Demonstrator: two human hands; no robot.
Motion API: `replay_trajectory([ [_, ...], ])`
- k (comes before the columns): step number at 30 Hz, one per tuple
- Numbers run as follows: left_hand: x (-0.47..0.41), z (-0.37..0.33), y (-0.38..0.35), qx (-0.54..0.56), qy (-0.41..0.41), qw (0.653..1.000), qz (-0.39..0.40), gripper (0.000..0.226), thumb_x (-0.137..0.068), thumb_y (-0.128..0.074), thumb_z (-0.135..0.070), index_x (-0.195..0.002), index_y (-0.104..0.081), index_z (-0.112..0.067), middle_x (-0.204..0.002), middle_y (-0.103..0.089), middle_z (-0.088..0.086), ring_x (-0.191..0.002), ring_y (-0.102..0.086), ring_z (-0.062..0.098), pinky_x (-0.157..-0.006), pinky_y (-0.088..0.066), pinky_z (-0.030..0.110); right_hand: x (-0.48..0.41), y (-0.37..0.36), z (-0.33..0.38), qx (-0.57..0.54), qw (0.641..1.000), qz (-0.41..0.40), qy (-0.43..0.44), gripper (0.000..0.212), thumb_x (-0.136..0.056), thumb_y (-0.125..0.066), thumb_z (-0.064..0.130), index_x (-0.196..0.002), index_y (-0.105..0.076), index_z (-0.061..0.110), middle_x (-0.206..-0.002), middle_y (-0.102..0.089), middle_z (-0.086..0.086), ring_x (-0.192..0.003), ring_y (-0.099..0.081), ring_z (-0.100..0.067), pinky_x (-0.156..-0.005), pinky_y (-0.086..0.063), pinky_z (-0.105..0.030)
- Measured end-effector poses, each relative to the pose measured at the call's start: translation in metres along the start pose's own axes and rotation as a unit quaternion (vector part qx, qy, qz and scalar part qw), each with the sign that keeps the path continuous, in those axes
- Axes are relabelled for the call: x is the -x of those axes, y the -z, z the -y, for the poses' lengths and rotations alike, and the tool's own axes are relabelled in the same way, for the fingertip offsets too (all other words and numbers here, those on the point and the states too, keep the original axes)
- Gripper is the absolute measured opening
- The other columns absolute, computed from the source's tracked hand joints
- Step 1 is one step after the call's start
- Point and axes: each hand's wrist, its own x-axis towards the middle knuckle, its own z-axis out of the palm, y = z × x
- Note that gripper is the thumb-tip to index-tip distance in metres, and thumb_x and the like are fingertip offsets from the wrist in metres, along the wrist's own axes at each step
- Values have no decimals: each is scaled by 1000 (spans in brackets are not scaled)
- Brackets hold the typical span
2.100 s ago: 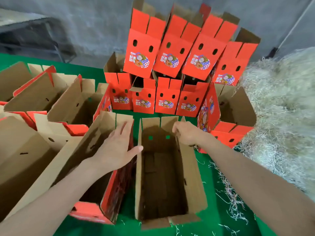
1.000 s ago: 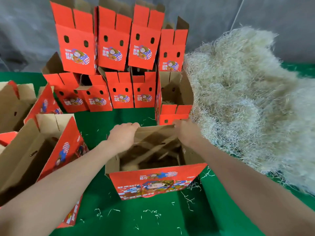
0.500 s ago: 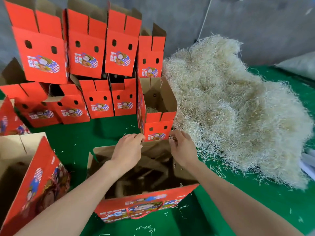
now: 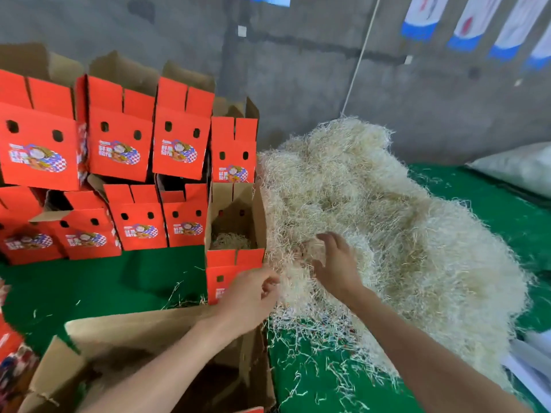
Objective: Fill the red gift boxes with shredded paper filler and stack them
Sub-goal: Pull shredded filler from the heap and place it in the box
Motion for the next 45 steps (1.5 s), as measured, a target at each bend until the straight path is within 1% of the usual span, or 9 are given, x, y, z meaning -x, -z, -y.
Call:
replay_trajectory([
  [9, -41, -27, -45, 121, 113, 986, 23, 50, -85, -65, -19, -128, -43, -35, -105, -56, -17, -87, -62, 5, -72, -52, 20, -32, -22, -160, 14, 957, 195, -213, 128, -63, -81, 34, -146, 15, 28, -150, 27, -8, -137, 25, -32, -105, 13, -55],
  [14, -69, -34, -54, 394, 258, 882, -13, 105, -67, -80, -31, -146, -12, -37, -147, -34, -1, -125, -45, 18, -103, -39, 47, -32, -34, -140, 94, 985, 52, -136, 65, -77, -65, 42, -135, -43, 20, -146, -34, -7, -132, -35, -20, -111, -25, -52],
  [16, -85, -40, -63, 439, 281, 852, 41, 115, -62, -78, -49, -144, 2, -47, -156, -10, -4, -140, -21, 26, -108, -21, 60, -34, -23, -104, -122, 980, 64, -147, 74, -77, -71, 29, -139, -35, 10, -113, -63, -13, -77, -64, -4, -66, -57, -27],
  [21, -129, -48, -89, 541, 398, 741, 1, 97, -51, -84, -48, -137, -42, -28, -134, -46, 15, -124, -44, 35, -103, -37, 51, -22, -5, -50, -184, 952, 244, 3, 62, -77, -69, 21, -129, -38, 6, -96, -57, -4, -77, -58, -16, -66, -56, -29],
  [27, -158, -16, -88, 439, 381, 801, -142, 64, -81, -68, -14, -138, -40, -20, -133, -51, 17, -116, -52, 41, -92, -39, 66, -78, 31, -107, -247, 941, 231, -1, 43, -81, -61, 3, -121, -52, 17, -117, -55, 5, -111, -55, -19, -88, -50, -25],
  [31, -165, -21, -68, 344, 351, 861, -130, 55, -79, -71, -14, -129, -51, -3, -127, -56, 14, -116, -52, 34, -98, -42, 51, -106, 23, -161, 75, 976, 193, -65, 84, -84, -58, 11, -146, -8, 36, -153, -11, -8, -134, -28, -37, -104, -38, -47],
  [39, -179, -31, -27, 292, 311, 884, -192, 15, -91, -56, -12, -102, -60, -2, -86, -60, 5, -68, -55, 13, -58, -44, 27, -70, -18, -104, 48, 941, 329, 63, 23, -90, -36, 5, -72, -49, 9, -73, -52, -1, -57, -46, -10, -51, -38, -14],
  [42, -184, -38, -15, 271, 302, 882, -238, 26, -89, -58, -11, -112, -58, 1, -89, -60, 8, -64, -53, 12, -57, -43, 24, -66, -19, -92, 3, 956, 290, 30, 6, -90, -46, 11, -93, -51, 13, -79, -55, 2, -61, -51, -8, -52, -42, -13],
  [45, -180, -39, -6, 249, 270, 893, -261, 37, -86, -59, -4, -121, -54, -17, -99, -60, 1, -80, -56, 12, -66, -44, 25, -101, -8, -108, 57, 988, 143, -13, 69, -84, -61, 17, -138, -20, 29, -126, -48, -8, -104, -57, -24, -74, -55, -29],
])
